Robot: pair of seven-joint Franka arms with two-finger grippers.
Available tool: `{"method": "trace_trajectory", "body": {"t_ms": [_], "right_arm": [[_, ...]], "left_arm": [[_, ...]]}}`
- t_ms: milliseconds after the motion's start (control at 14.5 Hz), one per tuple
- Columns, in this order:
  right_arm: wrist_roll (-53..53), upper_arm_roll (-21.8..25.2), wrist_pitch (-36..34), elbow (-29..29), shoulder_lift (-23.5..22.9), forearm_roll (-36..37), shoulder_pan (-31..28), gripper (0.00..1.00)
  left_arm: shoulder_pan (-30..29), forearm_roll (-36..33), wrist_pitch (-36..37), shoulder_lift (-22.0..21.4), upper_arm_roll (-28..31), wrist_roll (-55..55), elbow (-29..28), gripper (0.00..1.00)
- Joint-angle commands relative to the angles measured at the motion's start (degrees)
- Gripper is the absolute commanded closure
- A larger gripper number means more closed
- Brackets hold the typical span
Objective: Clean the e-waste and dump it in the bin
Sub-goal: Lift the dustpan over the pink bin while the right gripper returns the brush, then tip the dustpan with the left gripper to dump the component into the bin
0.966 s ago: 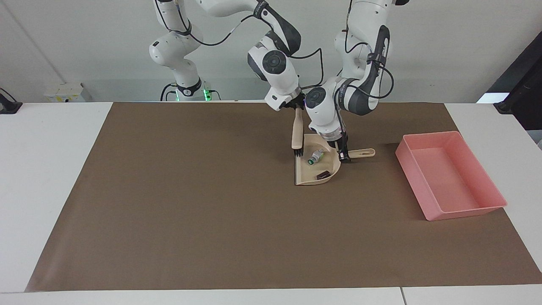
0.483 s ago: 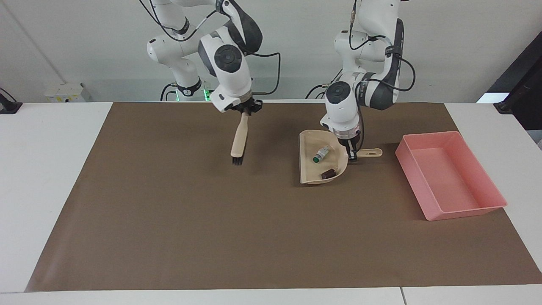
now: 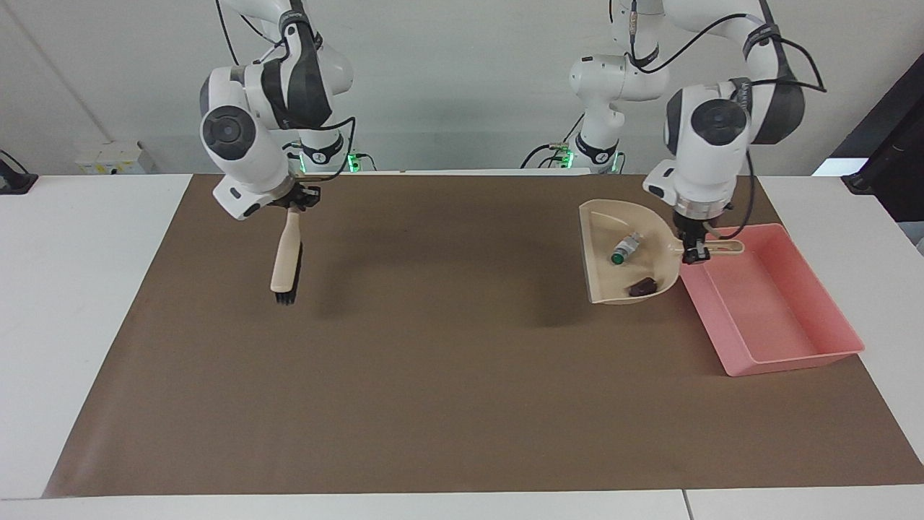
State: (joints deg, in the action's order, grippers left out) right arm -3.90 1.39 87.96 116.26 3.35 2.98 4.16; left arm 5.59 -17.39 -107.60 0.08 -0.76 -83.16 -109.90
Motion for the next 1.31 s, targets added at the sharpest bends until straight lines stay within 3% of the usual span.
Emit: {"method": "trace_trajectory", "body": {"t_ms": [0, 345, 621, 828, 966, 1103, 1172, 1241], "right_arm": [[6.17, -1.04, 6.14, 5.10, 2.01, 4.21, -5.73, 1.00], [11.54, -1.04, 17.50, 11.35, 0.18, 5.63, -13.73, 1.00], [11.54, -1.04, 20.14, 11.80, -3.15, 5.63, -13.92, 0.95], [13.29, -1.04, 22.08, 12.33, -4.40, 5.63, -15.76, 0.93], [14.79, -1.04, 22.43, 12.50, -4.40, 5.63, -16.38, 0.89], [14.80, -1.04, 22.78, 12.76, -4.40, 5.63, -16.99, 0.75], [15.14, -1.04, 22.78, 12.85, -4.32, 5.63, -16.99, 0.57], [15.76, -1.04, 22.78, 12.85, -4.31, 5.63, -17.08, 0.32]], "left_arm": [[-6.97, 1.66, 0.73, 0.44, -0.47, -3.93, 3.63, 1.00], [-17.09, 0.26, -5.43, 1.32, 0.14, -8.95, 4.43, 1.00], [-19.21, -17.89, -9.37, 3.78, 0.14, -8.51, 4.96, 1.00], [-19.39, -26.60, -11.84, 5.27, 0.41, -7.81, 4.87, 1.00], [-18.52, -38.37, -11.85, 5.45, 0.41, 0.22, 3.12, 1.00], [-17.38, -44.89, -11.23, 4.84, 0.41, 7.81, -0.30, 1.00], [-16.24, -48.49, -10.45, 4.58, 0.41, 9.40, -1.71, 1.00], [-15.62, -52.79, -8.53, 4.31, 0.41, 11.68, -3.11, 1.00]]}}
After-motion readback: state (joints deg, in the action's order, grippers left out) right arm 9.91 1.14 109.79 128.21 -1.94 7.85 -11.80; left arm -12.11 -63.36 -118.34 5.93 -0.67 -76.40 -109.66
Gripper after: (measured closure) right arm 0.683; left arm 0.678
